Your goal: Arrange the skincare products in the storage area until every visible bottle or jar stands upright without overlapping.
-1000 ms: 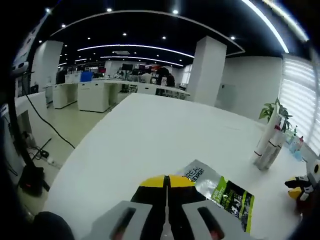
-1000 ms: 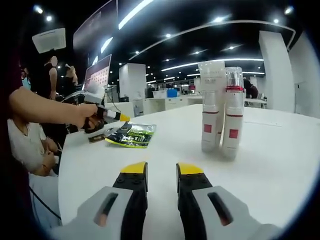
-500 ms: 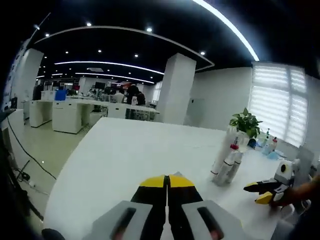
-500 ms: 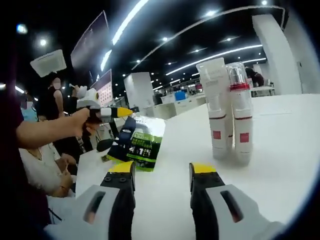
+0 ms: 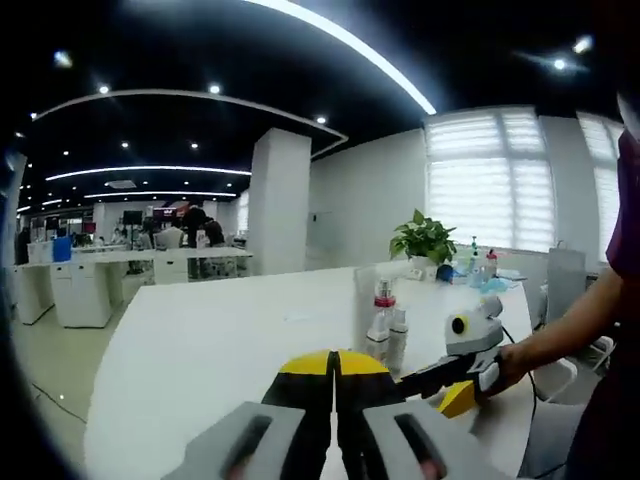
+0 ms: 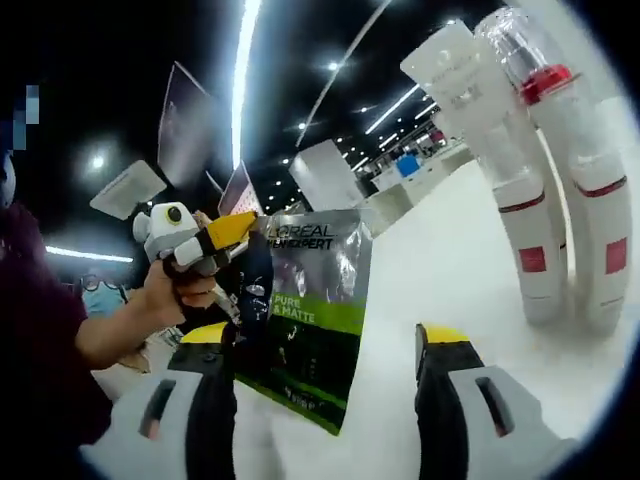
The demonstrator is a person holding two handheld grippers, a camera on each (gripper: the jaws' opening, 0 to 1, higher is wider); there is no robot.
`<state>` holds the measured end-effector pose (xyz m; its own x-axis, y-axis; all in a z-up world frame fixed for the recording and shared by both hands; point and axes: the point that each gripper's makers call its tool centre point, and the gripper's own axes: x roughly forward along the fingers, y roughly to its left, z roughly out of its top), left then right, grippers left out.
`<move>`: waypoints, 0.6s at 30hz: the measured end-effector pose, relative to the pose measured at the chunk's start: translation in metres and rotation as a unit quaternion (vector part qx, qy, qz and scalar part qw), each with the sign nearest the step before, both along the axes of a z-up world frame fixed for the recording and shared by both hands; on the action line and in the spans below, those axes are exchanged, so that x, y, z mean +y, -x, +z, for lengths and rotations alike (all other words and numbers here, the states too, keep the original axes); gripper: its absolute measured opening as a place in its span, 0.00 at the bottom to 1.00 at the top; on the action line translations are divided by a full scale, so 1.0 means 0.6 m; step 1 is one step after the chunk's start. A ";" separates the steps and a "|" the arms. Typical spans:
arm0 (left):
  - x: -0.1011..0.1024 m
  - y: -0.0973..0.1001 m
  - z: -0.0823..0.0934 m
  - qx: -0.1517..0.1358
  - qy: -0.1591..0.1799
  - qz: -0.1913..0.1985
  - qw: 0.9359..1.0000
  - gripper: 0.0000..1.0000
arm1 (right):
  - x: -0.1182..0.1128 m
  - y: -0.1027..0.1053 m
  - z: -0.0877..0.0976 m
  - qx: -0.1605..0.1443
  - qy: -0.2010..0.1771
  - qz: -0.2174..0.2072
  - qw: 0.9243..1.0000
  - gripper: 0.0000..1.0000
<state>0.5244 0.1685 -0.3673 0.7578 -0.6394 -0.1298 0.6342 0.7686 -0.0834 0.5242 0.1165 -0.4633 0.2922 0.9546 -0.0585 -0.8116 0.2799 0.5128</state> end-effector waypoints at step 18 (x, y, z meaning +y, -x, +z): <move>-0.019 0.038 -0.005 -0.005 0.114 -0.048 0.992 0.00 | -0.005 0.082 -0.003 0.019 0.017 0.102 0.994 0.00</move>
<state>0.5017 0.1568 -0.3701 0.6929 -0.7202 0.0343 0.7051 0.6668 -0.2412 0.4753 0.1134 -0.4651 0.0894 0.9911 -0.0985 -0.8337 0.1286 0.5371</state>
